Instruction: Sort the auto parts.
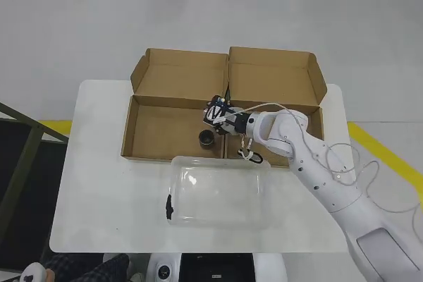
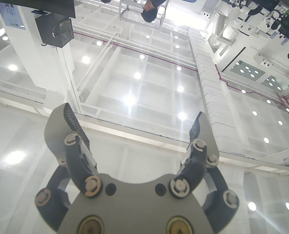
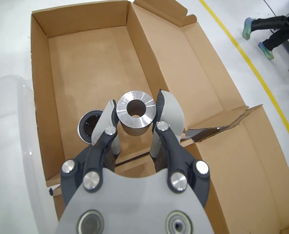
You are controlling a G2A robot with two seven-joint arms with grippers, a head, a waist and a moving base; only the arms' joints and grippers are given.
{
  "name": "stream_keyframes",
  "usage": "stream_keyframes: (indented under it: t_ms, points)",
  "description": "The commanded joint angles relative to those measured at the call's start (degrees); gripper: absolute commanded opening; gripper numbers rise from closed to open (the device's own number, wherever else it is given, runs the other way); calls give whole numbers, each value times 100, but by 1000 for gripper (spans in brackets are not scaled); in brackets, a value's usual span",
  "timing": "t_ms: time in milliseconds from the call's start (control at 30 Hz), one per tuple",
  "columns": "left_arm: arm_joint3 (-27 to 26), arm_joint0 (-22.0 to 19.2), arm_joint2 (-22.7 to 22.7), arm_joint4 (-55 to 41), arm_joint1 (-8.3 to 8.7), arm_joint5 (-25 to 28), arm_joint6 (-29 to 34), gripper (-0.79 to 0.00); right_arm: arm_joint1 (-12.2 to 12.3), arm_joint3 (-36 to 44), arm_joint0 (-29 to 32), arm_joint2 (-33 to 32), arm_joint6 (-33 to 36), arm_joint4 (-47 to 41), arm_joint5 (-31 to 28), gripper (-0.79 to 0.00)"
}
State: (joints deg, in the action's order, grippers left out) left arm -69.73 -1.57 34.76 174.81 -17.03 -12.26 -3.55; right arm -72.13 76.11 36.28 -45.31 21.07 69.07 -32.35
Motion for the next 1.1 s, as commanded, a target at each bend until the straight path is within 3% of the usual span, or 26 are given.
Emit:
stream_keyframes:
  t_ms: [0,233,367,567,867,1067]
  points:
    - [0,0,0,0,0,0,0,0,-42,-162,-97,52,13,-4,21,-785]
    - [0,0,0,0,0,0,0,0,-158,-340,-269,225,125,85,40,-785]
    - [0,0,0,0,0,0,0,0,-207,-438,-307,290,245,121,46,-680]
    - [0,0,0,0,0,0,0,0,-288,-619,-375,406,389,221,76,-637]
    - [0,0,0,0,0,0,0,0,-365,-777,-435,429,474,330,97,-480]
    - [0,0,0,0,0,0,0,0,-388,-795,-431,388,529,385,79,-456]
